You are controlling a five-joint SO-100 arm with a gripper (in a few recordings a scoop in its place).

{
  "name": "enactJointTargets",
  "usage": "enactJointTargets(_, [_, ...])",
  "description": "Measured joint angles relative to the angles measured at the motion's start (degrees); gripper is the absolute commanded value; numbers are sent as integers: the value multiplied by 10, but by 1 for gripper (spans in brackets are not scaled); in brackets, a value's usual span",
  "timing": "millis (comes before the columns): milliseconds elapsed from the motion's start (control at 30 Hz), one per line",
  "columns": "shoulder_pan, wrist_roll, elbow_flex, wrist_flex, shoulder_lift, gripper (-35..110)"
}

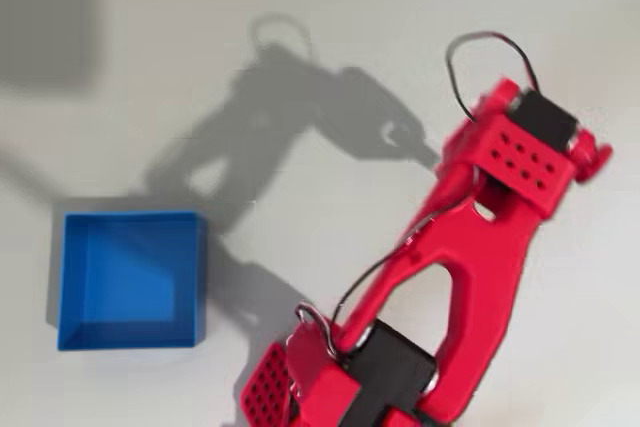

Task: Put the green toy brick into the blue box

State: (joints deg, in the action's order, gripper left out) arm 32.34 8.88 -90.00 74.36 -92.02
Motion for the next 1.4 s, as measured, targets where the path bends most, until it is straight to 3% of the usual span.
enactJointTargets(767, [-475, -34, 25, 51, 0, 0])
enactJointTargets(1133, [-712, 19, 43, 117, 0, 0])
enactJointTargets(1400, [-809, 54, 54, 155, 0, 0])
